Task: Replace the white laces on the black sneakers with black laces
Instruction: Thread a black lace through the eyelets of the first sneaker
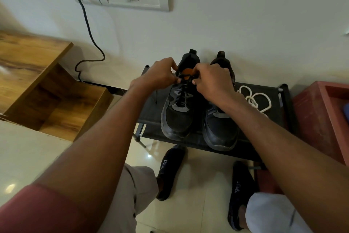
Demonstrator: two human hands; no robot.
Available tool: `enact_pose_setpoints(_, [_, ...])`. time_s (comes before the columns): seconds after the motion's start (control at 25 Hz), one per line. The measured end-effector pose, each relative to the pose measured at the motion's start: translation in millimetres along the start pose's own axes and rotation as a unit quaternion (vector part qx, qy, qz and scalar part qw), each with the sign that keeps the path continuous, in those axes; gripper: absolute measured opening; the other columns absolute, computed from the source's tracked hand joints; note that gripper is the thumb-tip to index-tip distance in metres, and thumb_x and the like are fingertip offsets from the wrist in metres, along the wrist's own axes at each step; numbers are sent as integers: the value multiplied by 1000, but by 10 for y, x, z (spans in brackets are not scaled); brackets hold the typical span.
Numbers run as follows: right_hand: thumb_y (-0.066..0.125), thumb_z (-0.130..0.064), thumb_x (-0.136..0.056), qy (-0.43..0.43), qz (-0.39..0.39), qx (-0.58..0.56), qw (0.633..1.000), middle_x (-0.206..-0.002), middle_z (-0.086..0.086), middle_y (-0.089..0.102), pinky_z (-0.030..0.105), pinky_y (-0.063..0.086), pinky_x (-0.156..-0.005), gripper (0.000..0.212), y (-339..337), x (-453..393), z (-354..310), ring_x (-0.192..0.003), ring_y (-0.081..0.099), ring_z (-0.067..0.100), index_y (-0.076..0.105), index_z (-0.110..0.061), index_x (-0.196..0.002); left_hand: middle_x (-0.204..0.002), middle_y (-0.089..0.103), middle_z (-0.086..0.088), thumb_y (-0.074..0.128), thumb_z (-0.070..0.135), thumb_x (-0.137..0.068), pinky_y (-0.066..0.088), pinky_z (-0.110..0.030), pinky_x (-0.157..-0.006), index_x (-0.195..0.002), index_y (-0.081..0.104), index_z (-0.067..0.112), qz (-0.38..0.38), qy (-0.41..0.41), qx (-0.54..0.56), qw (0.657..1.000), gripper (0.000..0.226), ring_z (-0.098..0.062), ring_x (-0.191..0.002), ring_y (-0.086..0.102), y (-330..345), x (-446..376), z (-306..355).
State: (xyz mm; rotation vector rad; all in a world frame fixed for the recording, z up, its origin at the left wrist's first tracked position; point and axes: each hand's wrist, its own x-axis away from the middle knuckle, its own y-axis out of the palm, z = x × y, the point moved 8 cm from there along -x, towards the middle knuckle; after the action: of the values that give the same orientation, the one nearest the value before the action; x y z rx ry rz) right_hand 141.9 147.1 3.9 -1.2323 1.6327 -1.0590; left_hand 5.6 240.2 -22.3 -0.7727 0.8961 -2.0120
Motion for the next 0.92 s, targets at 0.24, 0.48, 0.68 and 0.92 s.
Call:
enact_pose_setpoints(0.24, [76,-34,-95,9,27,-68,997,-89,4,76,48,57,-87,17,-69,37,37,-88,71,27,78,-22,-106,-83,67,0,81,24,-90,43,-24,-63,-95,67,13,20,-5,53,998,18,-8,-73,58,22,33,-84])
enact_pose_setpoints(0.48, [71,-27,-98,0,27,-56,998,-88,5,75,45,59,-83,13,-98,34,51,-84,71,26,79,-21,-106,-91,71,-30,58,18,-104,57,-46,-71,-95,64,-1,-20,-2,104,994,22,-26,-74,62,-17,60,-20])
enact_pose_setpoints(0.68, [69,-25,-99,-5,24,-53,998,-85,6,72,40,58,-74,14,-109,44,16,-81,69,27,78,-20,-108,-70,58,4,72,36,-97,38,-29,-61,-97,67,18,-13,4,67,998,19,-14,-67,51,-87,55,4])
enact_pose_setpoints(0.92, [71,-19,-95,46,23,2,999,-79,7,68,40,58,-77,11,-140,64,72,-79,67,30,79,-13,-96,-60,51,0,76,30,-93,38,-26,-58,-74,73,13,-4,-79,60,995,26,-15,-60,46,-55,60,-209])
